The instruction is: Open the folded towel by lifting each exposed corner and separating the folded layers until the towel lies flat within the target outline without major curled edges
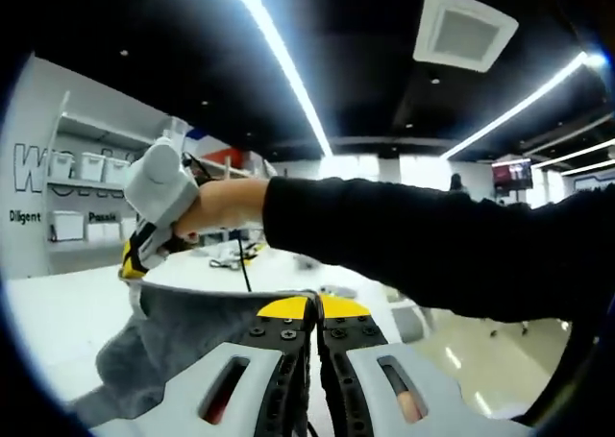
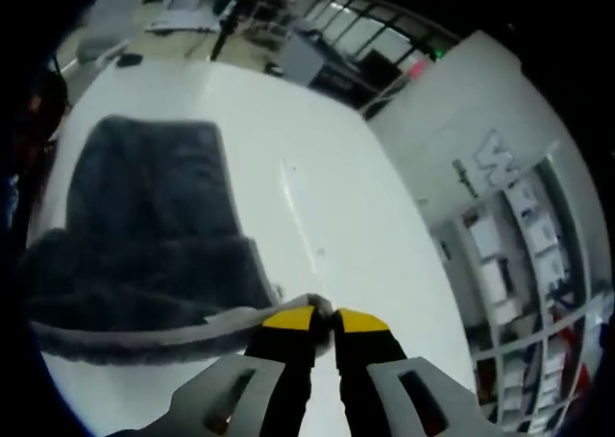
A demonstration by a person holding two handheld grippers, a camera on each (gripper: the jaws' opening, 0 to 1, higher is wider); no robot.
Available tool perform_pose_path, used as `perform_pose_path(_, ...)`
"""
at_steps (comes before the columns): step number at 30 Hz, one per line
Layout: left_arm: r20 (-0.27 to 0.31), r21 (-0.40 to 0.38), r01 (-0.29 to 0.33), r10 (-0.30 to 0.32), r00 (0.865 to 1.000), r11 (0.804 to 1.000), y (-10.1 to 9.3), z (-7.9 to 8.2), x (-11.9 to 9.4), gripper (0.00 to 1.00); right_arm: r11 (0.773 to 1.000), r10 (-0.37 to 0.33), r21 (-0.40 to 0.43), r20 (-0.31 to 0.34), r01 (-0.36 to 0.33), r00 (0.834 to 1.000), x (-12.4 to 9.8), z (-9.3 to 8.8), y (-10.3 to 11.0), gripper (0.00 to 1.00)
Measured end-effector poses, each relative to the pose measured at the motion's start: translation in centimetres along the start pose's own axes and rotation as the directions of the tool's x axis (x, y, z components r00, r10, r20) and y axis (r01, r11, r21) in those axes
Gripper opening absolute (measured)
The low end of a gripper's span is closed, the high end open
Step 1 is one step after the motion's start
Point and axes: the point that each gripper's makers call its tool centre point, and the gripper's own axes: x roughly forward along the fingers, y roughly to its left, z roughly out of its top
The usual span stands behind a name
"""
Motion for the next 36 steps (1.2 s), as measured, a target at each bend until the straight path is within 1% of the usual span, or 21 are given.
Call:
perform_pose_path(2,0.001,0.006,0.004,-0.004,1.000,1.000,-0.3,0.0,0.5,0.00,1.000,-0.002,0.002,-0.001,0.002,1.000,0.0,-0.1,0.0,0.03)
perform_pose_path(4,0.002,0.005,0.012,-0.012,1.000,1.000,-0.5,0.0,1.1,0.00,1.000,-0.005,0.005,-0.002,0.005,1.000,-0.2,-0.5,-0.1,0.03)
perform_pose_path(6,0.004,0.005,0.018,-0.018,1.000,1.000,-0.8,0.0,1.5,0.00,1.000,-0.008,0.013,-0.001,0.008,1.000,-0.4,-1.2,-1.2,0.03)
perform_pose_path(10,-0.004,0.015,0.028,-0.028,1.000,0.999,-1.4,0.2,2.7,0.00,1.000,-0.020,0.023,0.001,0.020,1.000,-1.2,-2.0,-1.6,0.03)
perform_pose_path(16,-0.020,0.045,0.047,-0.046,0.999,0.998,-2.0,0.7,4.4,0.00,0.998,-0.038,0.050,0.022,0.037,0.999,-2.6,-2.8,-1.3,0.03)
perform_pose_path(19,-0.020,0.033,0.064,-0.063,0.998,0.997,-2.4,0.7,5.0,0.00,0.997,-0.040,0.060,0.025,0.038,0.999,-3.1,-3.3,-0.6,0.03)
perform_pose_path(21,-0.027,0.031,0.080,-0.079,0.996,0.996,-2.2,0.8,5.6,0.00,0.998,-0.039,0.060,0.022,0.037,0.999,-3.4,-3.7,-0.1,0.03)
perform_pose_path(24,-0.014,0.022,0.090,-0.090,0.996,0.996,-2.2,1.1,6.4,0.00,0.997,-0.039,0.071,0.035,0.036,0.999,-3.5,-4.2,0.0,0.03)
perform_pose_path(28,-0.015,0.010,0.097,-0.096,0.995,0.995,-2.1,0.8,7.3,0.00,0.997,-0.035,0.072,0.018,0.033,0.999,-3.5,-5.4,0.5,0.03)
perform_pose_path(33,-0.025,0.010,0.099,-0.098,0.995,0.995,-1.7,0.8,8.2,0.00,0.995,-0.040,0.087,0.014,0.038,0.999,-3.6,-6.5,0.0,0.03)
perform_pose_path(36,-0.025,-0.002,0.107,-0.107,0.994,0.994,-1.8,1.0,8.8,0.00,0.996,-0.044,0.084,0.009,0.043,0.999,-4.0,-6.9,-0.2,0.03)
